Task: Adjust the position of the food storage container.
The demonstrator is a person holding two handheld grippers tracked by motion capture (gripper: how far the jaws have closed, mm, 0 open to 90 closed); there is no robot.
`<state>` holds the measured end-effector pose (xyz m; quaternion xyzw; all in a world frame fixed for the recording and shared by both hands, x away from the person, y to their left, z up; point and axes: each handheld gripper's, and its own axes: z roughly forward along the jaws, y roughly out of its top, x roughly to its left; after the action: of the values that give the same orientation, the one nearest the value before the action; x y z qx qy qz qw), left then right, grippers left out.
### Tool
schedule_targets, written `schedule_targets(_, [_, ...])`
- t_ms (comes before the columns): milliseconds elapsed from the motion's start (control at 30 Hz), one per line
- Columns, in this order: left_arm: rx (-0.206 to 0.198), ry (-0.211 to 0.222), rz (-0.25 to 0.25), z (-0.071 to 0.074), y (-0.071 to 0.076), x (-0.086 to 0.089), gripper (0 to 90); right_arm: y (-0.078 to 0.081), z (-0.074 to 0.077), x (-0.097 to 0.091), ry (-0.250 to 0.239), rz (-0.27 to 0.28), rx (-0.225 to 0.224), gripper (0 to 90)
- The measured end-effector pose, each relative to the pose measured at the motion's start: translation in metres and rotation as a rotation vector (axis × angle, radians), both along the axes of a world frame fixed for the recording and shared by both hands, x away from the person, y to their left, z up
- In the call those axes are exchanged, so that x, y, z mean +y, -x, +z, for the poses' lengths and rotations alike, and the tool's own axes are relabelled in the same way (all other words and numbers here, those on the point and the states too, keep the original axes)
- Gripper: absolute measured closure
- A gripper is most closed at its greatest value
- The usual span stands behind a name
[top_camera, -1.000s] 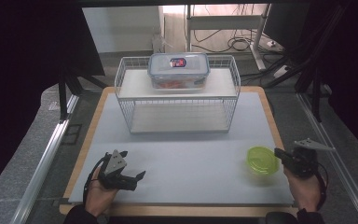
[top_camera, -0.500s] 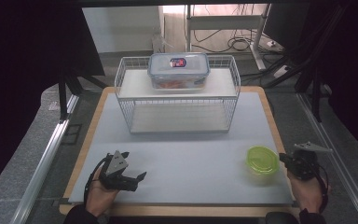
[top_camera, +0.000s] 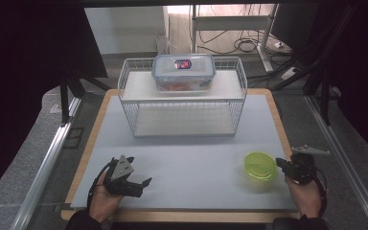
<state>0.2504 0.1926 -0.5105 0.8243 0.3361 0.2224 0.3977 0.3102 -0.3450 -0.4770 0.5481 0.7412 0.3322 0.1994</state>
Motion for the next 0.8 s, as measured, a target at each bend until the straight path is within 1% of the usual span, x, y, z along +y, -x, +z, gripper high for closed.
schedule_targets(33, [0.000,0.000,0.000,0.000,0.000,0.000,5.3,0.000,0.000,0.000,0.000,0.000,0.000,89.4])
schedule_targets(67, [-0.001,-0.001,0.000,0.000,0.000,0.000,5.3,0.001,0.000,0.004,-0.004,0.010,0.004,89.5])
schedule_targets(167, [-0.001,-0.007,-0.007,0.000,0.001,-0.001,5.3,0.002,-0.001,0.021,-0.010,0.059,0.015,89.4])
schedule_targets(200, [-0.001,-0.007,-0.007,0.000,0.001,-0.001,5.4,0.002,-0.001,0.021,-0.010,0.059,0.015,89.4])
schedule_targets(300, [-0.003,-0.018,-0.012,0.000,0.001,-0.002,5.5,0.003,-0.001,0.030,-0.011,0.086,0.021,89.6])
schedule_targets(333, [-0.002,-0.017,-0.013,-0.001,0.001,-0.003,5.5,0.004,-0.002,0.034,-0.019,0.095,0.024,89.6])
schedule_targets(467, [-0.003,-0.019,-0.015,-0.001,0.001,-0.003,5.5,0.005,-0.002,0.039,-0.028,0.109,0.027,89.5])
schedule_targets(533, [-0.004,-0.021,-0.015,-0.001,0.001,-0.003,5.5,0.005,-0.001,0.039,-0.017,0.113,0.030,89.3])
schedule_targets(600, [-0.004,-0.020,-0.014,-0.001,0.001,-0.003,5.5,0.007,0.000,0.036,-0.012,0.104,0.027,89.3])
schedule_targets(700, [-0.003,-0.020,-0.013,-0.001,0.001,-0.003,5.5,0.011,0.000,0.030,0.002,0.076,0.020,89.4])
schedule_targets(733, [-0.003,-0.021,-0.012,-0.001,0.001,-0.003,5.4,0.013,0.000,0.029,0.007,0.072,0.024,89.4])
schedule_targets(800, [-0.003,-0.021,-0.012,-0.001,0.001,-0.003,5.5,0.020,-0.005,0.032,0.009,0.085,0.048,89.5])
